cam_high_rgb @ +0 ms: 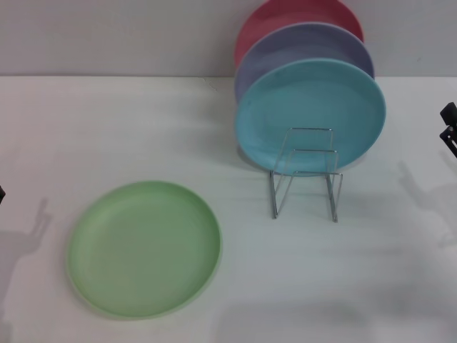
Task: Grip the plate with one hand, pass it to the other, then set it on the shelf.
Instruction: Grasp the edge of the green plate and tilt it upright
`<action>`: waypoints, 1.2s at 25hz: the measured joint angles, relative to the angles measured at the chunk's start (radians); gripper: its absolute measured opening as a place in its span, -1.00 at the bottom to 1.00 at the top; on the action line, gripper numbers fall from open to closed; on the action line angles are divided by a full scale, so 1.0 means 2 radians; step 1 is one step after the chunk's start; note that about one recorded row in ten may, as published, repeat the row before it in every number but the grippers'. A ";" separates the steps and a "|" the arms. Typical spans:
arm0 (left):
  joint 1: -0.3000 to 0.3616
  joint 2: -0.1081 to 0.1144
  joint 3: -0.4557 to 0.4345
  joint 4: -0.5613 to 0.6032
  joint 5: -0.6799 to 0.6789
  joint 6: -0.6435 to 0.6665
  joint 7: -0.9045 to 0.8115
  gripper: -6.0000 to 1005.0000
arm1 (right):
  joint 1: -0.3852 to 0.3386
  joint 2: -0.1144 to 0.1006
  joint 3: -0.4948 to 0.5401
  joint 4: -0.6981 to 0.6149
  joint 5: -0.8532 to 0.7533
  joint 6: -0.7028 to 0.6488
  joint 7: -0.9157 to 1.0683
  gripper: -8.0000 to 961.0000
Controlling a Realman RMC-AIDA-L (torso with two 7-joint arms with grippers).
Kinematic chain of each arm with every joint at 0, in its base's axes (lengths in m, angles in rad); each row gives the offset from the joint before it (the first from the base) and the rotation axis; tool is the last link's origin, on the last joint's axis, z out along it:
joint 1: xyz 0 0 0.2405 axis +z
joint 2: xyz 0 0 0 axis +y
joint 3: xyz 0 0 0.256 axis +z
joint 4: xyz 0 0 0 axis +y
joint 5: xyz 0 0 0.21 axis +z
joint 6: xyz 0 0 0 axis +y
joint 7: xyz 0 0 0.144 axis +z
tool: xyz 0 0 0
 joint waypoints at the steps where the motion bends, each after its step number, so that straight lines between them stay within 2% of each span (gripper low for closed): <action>1: 0.000 0.000 0.000 0.001 0.000 0.000 0.000 0.62 | 0.000 0.000 0.000 0.000 0.000 0.000 0.000 0.72; 10: 0.000 0.001 0.000 -0.003 0.000 -0.005 0.001 0.62 | 0.001 0.000 -0.005 -0.003 0.000 0.000 0.004 0.72; 13: 0.001 0.007 0.001 -0.027 0.002 -0.014 -0.003 0.62 | 0.003 0.000 -0.011 -0.003 0.001 0.000 0.005 0.72; 14: 0.006 0.015 0.002 -0.058 0.007 -0.034 -0.013 0.62 | 0.003 0.000 -0.013 -0.003 0.002 0.000 0.007 0.72; 15: 0.006 0.015 0.002 -0.058 0.007 -0.034 -0.013 0.62 | 0.003 0.000 -0.013 -0.003 0.002 0.000 0.007 0.72; 16: 0.009 0.020 0.002 -0.076 0.011 -0.050 -0.018 0.62 | 0.003 0.000 -0.013 -0.004 0.002 0.000 0.007 0.72; 18: 0.024 0.037 0.002 -0.137 0.028 -0.115 -0.028 0.62 | 0.003 0.000 -0.013 -0.004 0.001 -0.001 0.008 0.72; 19: 0.045 0.050 -0.005 -0.213 0.050 -0.194 -0.028 0.62 | 0.003 0.000 -0.013 -0.005 0.001 -0.002 0.008 0.72; 20: 0.045 0.050 -0.005 -0.213 0.050 -0.194 -0.028 0.62 | 0.003 0.000 -0.013 -0.005 0.001 -0.002 0.008 0.72; 22: 0.071 0.065 -0.014 -0.314 0.074 -0.308 -0.033 0.62 | 0.003 0.000 -0.013 -0.005 0.001 -0.002 0.009 0.72; 23: 0.077 0.069 -0.015 -0.336 0.078 -0.336 -0.035 0.62 | 0.003 0.000 -0.013 -0.005 0.001 -0.002 0.010 0.72; 25: 0.101 0.095 -0.013 -0.461 0.082 -0.483 -0.053 0.62 | 0.002 0.000 -0.013 -0.005 0.001 -0.001 0.011 0.72; 26: 0.107 0.104 -0.011 -0.505 0.082 -0.539 -0.059 0.62 | 0.001 0.000 -0.012 -0.005 0.001 -0.001 0.011 0.72; 28: 0.116 0.116 -0.012 -0.591 0.081 -0.667 -0.069 0.62 | 0.000 0.000 -0.012 -0.005 0.002 -0.001 0.011 0.72; 29: 0.118 0.118 -0.014 -0.629 0.081 -0.735 -0.071 0.62 | -0.001 0.000 -0.012 -0.005 0.003 -0.002 0.011 0.72; 30: 0.118 0.118 -0.014 -0.629 0.081 -0.735 -0.071 0.62 | -0.001 0.000 -0.012 -0.005 0.003 -0.002 0.011 0.72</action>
